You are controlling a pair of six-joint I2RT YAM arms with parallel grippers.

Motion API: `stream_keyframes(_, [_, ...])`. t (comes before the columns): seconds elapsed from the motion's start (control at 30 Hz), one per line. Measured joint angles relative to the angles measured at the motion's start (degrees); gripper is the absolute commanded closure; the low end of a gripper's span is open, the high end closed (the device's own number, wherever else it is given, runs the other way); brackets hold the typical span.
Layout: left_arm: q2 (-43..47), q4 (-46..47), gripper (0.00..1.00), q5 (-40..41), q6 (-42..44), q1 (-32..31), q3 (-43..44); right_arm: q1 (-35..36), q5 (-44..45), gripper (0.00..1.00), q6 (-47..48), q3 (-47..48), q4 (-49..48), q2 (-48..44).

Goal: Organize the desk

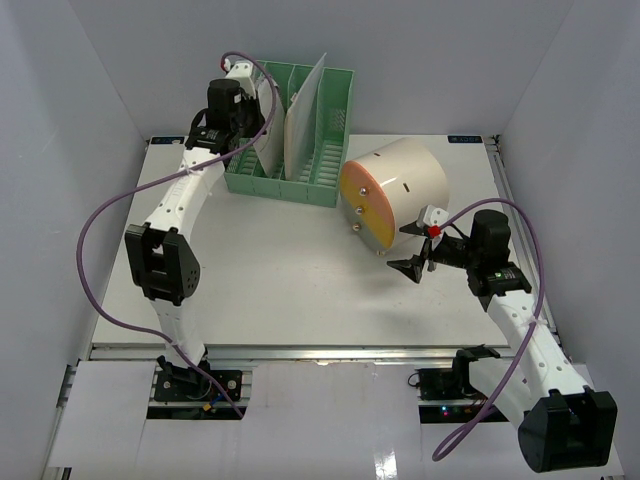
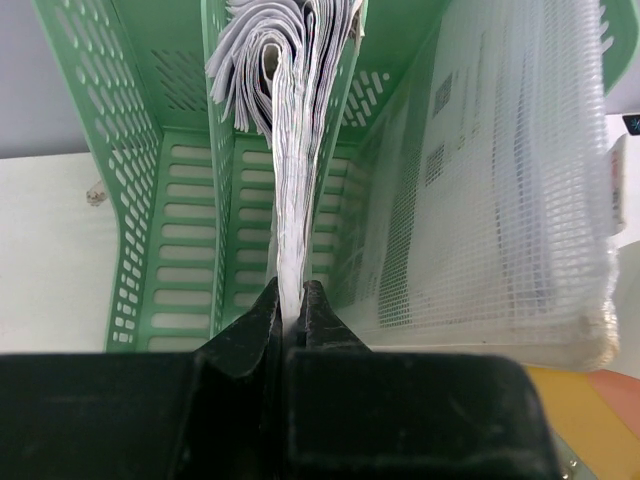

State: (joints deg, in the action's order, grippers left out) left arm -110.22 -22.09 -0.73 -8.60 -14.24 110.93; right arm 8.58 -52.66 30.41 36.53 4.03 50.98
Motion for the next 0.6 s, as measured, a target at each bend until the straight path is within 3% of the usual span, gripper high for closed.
stream_keyframes(0.07, [-0.68, -0.74, 0.73, -0.45, -0.02, 0.0, 0.42, 0.0, 0.0, 0.1, -0.01, 0.0, 0.0, 0.0])
stream_keyframes(0.13, [-1.77, -1.38, 0.6, -1.32, 0.04, 0.02, 1.61, -0.05, 0.0, 0.1, -0.02, 0.0, 0.0, 0.0])
stream_keyframes(0.3, [-5.0, -2.39, 0.17, -3.39, -0.58, 0.05, 7.32, -1.0, 0.01, 0.1, -0.01, -0.02, -0.02, -0.01])
stream_keyframes(0.47, [-5.71, -2.14, 0.05, -4.23, -2.58, 0.03, 11.27, -3.35, -0.07, 0.1, -0.02, -0.02, -0.02, -0.35])
stream_keyframes(0.6, [-4.95, -1.81, 0.02, -3.14, -3.43, 0.05, 12.51, -5.48, -0.41, 0.1, -0.05, -0.64, -0.36, -0.93])
